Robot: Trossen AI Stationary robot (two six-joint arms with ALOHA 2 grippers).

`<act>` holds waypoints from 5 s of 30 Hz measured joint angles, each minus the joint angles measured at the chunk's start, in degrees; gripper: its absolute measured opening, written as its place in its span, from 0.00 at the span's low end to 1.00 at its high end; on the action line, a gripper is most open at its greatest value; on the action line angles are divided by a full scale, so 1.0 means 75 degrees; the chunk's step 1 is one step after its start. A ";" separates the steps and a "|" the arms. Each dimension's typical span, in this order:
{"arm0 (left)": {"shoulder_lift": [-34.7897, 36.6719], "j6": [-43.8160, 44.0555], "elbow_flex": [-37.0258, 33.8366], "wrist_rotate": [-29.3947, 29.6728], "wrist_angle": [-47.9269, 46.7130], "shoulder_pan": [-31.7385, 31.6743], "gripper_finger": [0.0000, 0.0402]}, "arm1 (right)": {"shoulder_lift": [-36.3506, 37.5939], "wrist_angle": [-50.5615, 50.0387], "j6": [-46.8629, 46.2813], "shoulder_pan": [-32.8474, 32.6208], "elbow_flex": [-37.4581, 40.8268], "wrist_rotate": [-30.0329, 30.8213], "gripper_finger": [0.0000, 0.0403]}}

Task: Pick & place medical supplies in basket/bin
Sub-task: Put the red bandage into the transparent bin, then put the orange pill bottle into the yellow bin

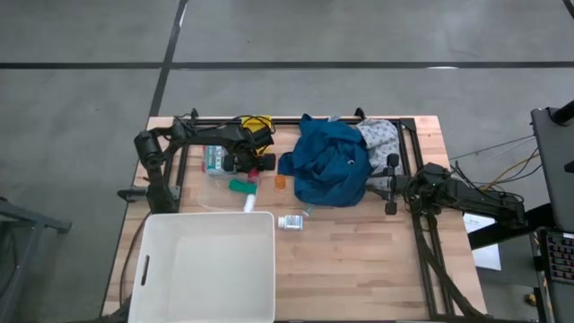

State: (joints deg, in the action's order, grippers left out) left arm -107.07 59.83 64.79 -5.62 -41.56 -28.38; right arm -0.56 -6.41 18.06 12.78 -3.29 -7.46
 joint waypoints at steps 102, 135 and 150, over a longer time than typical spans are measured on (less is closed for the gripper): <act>0.4348 -0.7909 -0.2602 -0.0055 -0.0406 0.1649 0.39 | 0.0000 0.0001 0.0000 -0.0001 0.0000 0.0003 0.37; 0.4348 -0.7083 -0.2602 -0.0057 -0.0370 0.1645 0.68 | 0.0000 0.0003 -0.0001 -0.0002 -0.0002 0.0003 0.37; 0.4406 -0.6595 -0.1614 0.0011 -0.0610 0.1626 0.68 | 0.0000 0.0000 -0.0001 -0.0003 -0.0001 0.0003 0.37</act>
State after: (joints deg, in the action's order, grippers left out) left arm -74.02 10.37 52.69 -5.53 -46.13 -16.19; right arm -0.56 -6.42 18.06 12.75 -3.29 -7.44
